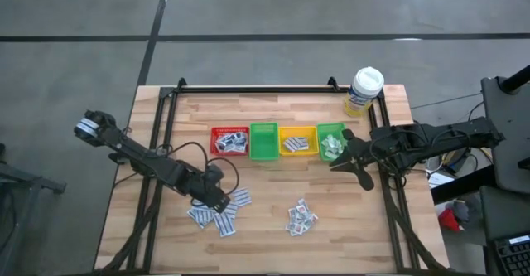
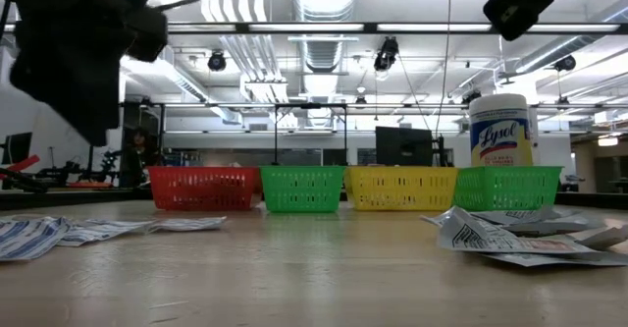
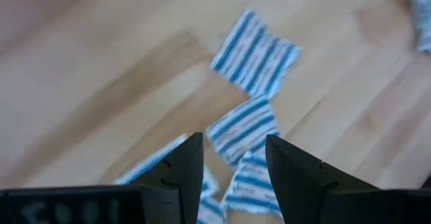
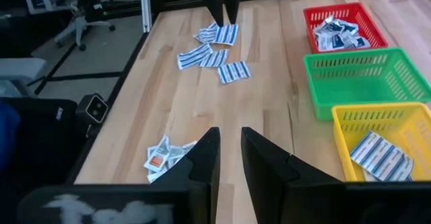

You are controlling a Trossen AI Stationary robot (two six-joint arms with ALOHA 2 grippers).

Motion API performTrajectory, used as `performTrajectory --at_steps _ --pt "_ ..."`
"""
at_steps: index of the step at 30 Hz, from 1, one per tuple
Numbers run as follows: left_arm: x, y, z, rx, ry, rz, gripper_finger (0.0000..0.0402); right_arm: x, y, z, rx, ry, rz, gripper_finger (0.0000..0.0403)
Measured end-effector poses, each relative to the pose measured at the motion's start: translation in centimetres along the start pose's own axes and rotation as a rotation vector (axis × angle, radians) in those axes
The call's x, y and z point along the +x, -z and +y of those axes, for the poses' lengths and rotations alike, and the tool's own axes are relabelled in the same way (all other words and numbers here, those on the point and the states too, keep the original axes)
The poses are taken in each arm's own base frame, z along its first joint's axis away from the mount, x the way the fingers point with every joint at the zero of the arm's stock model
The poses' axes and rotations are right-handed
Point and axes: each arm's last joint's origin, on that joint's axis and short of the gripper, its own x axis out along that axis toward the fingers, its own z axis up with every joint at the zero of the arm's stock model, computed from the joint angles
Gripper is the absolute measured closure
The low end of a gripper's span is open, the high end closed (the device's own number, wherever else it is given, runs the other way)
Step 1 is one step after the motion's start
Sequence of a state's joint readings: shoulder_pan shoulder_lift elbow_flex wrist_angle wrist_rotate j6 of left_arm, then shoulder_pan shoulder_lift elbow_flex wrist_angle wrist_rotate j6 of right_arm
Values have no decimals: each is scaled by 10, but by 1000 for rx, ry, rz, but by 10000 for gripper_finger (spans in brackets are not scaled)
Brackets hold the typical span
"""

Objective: Pick & Place First Aid Supplies
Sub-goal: Put the blue bandage into the yellow basket

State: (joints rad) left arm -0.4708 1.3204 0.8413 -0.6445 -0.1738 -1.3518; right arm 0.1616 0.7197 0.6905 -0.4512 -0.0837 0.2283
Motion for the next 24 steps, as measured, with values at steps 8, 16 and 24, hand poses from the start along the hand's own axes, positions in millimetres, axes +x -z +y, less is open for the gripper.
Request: performTrajectory --at_steps 8,16,24 --pt "-2 14 13 -199 -160 64 248 1 1 0 -35 -3 3 339" --pt "0 28 22 -312 -236 138 248 1 2 0 -37 -4 9 326" --pt "8 33 37 -336 -298 135 248 1 2 0 -33 -4 9 328"
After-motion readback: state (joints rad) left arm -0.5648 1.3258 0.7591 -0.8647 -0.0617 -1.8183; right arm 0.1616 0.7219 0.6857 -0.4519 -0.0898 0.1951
